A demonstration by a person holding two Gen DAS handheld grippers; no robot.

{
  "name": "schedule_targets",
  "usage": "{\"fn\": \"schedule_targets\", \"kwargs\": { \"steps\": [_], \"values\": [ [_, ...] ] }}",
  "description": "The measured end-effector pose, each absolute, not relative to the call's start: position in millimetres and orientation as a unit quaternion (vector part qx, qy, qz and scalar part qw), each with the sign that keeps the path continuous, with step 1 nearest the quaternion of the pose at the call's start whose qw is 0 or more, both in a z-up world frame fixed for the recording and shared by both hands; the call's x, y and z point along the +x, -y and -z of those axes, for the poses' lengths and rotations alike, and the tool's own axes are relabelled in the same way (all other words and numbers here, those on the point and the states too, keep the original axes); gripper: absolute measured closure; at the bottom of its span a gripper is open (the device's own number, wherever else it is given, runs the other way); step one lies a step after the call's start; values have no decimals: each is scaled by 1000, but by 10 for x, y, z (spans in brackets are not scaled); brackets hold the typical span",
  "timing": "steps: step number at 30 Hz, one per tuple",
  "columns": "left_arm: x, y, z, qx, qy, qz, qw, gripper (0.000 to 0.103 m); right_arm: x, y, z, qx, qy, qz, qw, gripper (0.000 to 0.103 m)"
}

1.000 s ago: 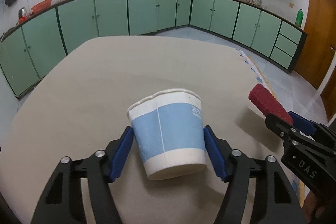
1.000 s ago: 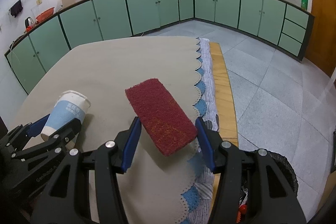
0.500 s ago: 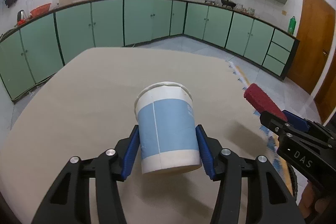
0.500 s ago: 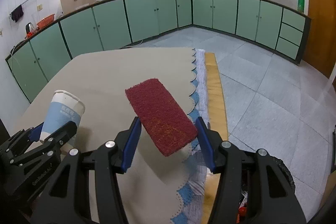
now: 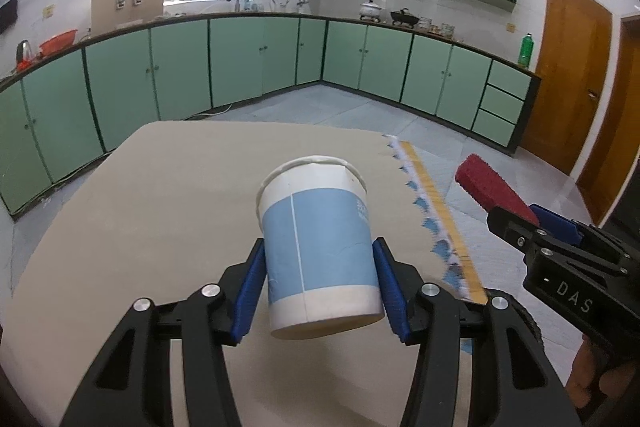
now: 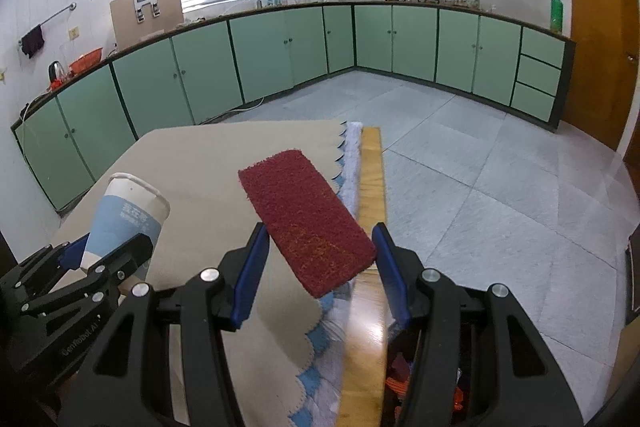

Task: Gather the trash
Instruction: 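Carry the paper cup and red pad over the bin and open both tools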

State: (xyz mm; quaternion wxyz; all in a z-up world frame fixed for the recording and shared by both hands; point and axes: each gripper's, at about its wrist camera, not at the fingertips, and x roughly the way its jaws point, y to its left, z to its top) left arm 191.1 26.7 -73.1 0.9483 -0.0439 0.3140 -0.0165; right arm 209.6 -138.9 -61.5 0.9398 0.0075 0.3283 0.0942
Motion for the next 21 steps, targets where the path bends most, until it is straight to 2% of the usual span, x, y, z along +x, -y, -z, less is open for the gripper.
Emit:
{"fn": "schedule_targets", "kwargs": {
  "steps": [21],
  "values": [
    [1676, 530, 452, -21, -289, 107, 951, 50, 1556, 2201, 392, 32, -304, -30, 952, 52]
  ]
}}
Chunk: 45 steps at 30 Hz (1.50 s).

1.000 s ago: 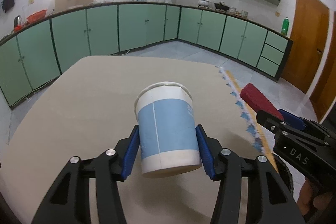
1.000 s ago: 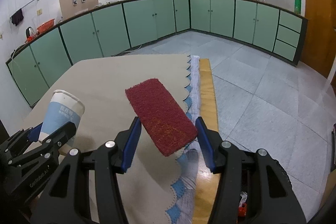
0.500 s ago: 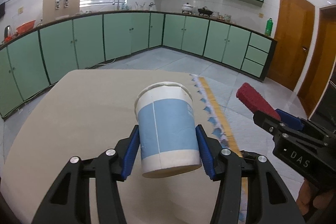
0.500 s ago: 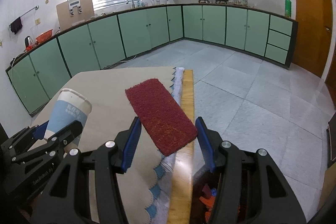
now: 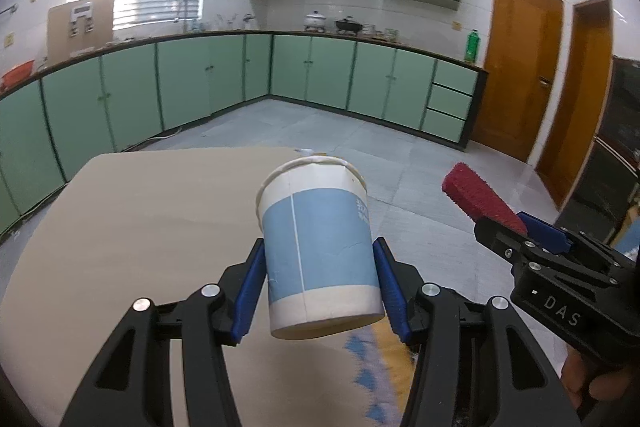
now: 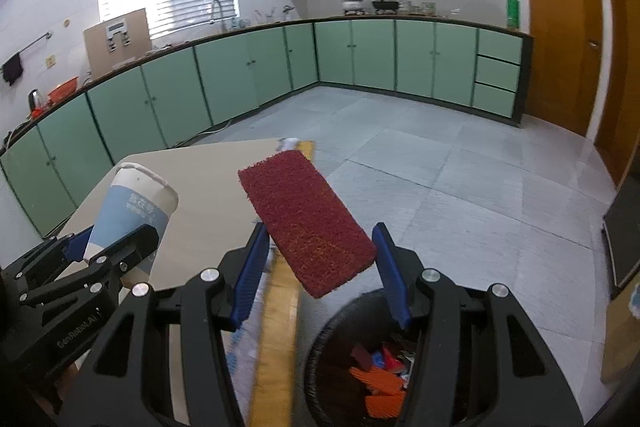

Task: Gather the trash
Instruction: 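Carry the paper cup and red pad over the bin and open both tools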

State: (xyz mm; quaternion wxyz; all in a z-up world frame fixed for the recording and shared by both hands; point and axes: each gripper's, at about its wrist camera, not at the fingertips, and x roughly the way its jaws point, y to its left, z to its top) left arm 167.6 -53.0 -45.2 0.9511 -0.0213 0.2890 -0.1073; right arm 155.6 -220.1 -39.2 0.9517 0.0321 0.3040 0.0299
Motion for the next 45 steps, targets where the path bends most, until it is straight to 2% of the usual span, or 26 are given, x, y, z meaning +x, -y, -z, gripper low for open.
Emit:
{"fn": "schedule_targets", "kwargs": {
  "steps": [21, 36, 39, 43, 45],
  "values": [
    [1542, 1820, 641, 24, -295, 216, 931, 50, 895, 3371, 718, 63, -309, 92, 945, 52],
    [1701, 2287, 1212, 51, -356, 233, 904, 47, 1032, 3678, 1337, 87, -363, 117, 920, 51],
    [1756, 2291, 1283, 55, -368, 234, 898, 43, 1111, 3651, 1440, 80, -374, 116, 917, 49],
    [1823, 2246, 1301, 49, -376, 232, 896, 37, 1173, 3600, 1507, 75, -384, 114, 913, 38],
    [1850, 2203, 1285, 44, -375, 230, 897, 37, 1196, 3663, 1510, 74, -386, 115, 912, 37]
  ]
}}
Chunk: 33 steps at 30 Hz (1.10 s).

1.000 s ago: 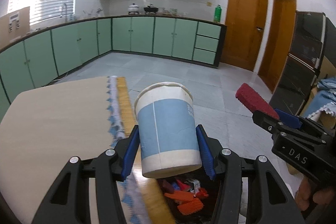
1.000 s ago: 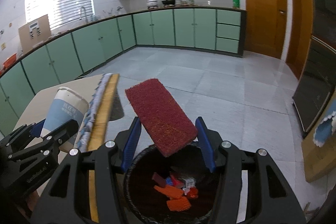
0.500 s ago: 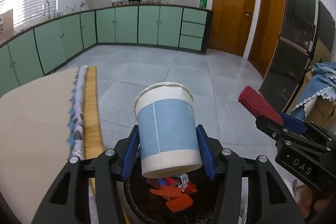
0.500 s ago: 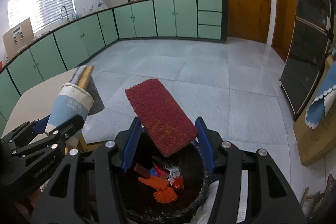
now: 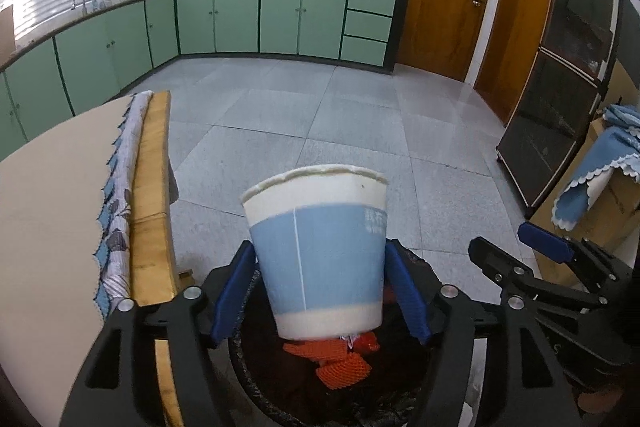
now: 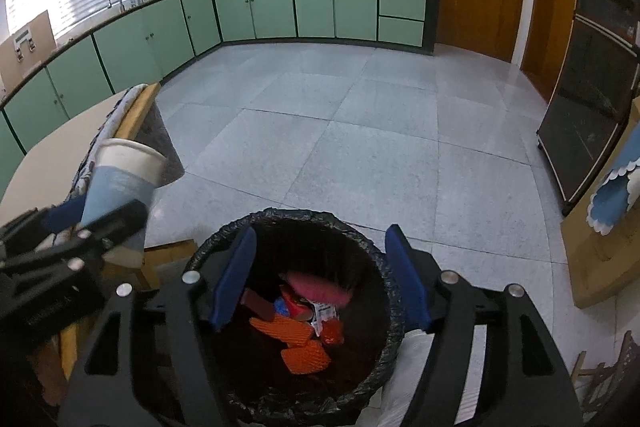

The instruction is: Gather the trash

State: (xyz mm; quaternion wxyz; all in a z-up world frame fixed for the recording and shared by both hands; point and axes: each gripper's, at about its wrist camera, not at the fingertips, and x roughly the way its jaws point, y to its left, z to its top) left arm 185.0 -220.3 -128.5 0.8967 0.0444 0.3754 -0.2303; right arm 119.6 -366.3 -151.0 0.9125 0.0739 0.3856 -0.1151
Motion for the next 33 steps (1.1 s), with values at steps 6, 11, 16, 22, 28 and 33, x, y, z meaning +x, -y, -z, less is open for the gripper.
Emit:
{"fn": "schedule_targets", "kwargs": {
  "steps": [6, 11, 16, 22, 28, 33],
  "values": [
    [1894, 2124, 1188, 26, -368, 235, 899, 22, 1178, 3664, 1416, 61, -372, 131, 917, 16],
    [1859, 2060, 1056, 17, -356, 237, 904, 20, 1138, 3655, 1301, 56, -359, 137, 921, 12],
    [1808, 1924, 882, 12, -338, 229, 913, 19, 1091, 3647, 1136, 67, -345, 134, 927, 7],
    [1720, 1696, 691, 4, -322, 214, 922, 15, 1015, 3589, 950, 86, -333, 120, 931, 6],
    [1582, 1481, 536, -1, -310, 199, 930, 12, 948, 3411, 759, 83, -331, 104, 934, 5],
    [1444, 1304, 413, -5, -306, 183, 934, 11, 824, 3264, 589, 74, -324, 97, 938, 5]
  ]
}}
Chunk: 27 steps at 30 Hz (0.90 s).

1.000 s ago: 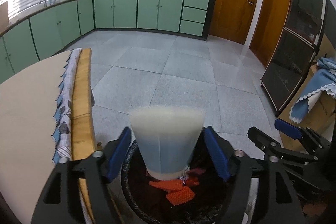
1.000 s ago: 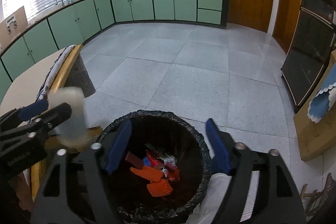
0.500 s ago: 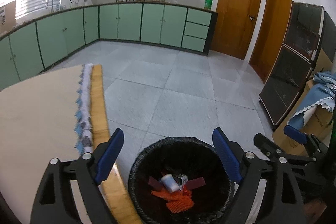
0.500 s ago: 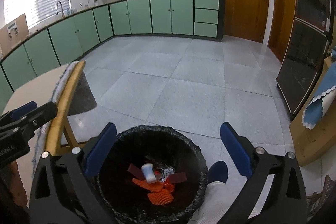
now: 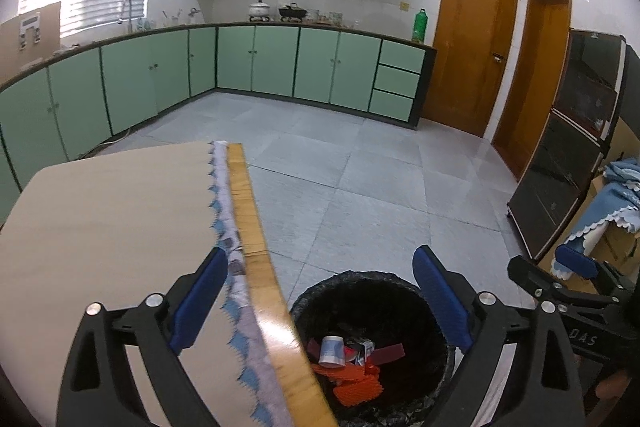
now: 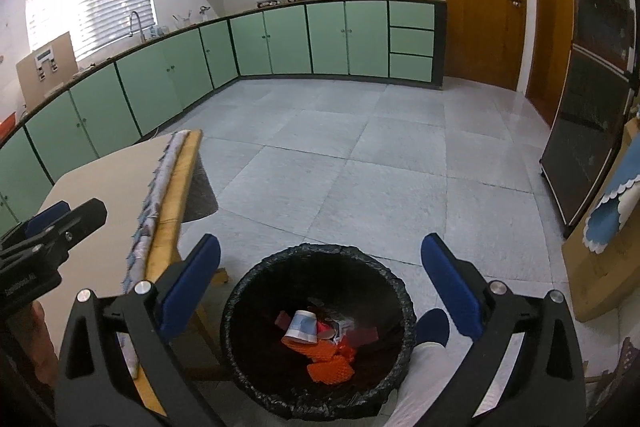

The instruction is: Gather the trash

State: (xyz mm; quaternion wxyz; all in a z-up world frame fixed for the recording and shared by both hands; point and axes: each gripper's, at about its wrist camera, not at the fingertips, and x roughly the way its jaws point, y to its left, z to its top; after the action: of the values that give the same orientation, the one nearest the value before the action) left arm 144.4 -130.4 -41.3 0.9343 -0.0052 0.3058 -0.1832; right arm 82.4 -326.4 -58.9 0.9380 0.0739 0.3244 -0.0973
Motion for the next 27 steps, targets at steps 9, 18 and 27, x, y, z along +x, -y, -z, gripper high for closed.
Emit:
{"fn": "schedule_targets", "kwargs": {
  "steps": [9, 18, 27],
  "values": [
    [1048, 1020, 171, -5, -284, 164, 945, 11, 465, 3017, 248, 72, -296, 88, 948, 5],
    [673, 849, 112, 6, -272, 158, 949, 9, 111, 2797, 137, 63, -284, 86, 953, 5],
    [438, 758, 86, 3, -263, 158, 952, 9, -132, 2670, 101, 56, -273, 76, 957, 5]
  ]
}}
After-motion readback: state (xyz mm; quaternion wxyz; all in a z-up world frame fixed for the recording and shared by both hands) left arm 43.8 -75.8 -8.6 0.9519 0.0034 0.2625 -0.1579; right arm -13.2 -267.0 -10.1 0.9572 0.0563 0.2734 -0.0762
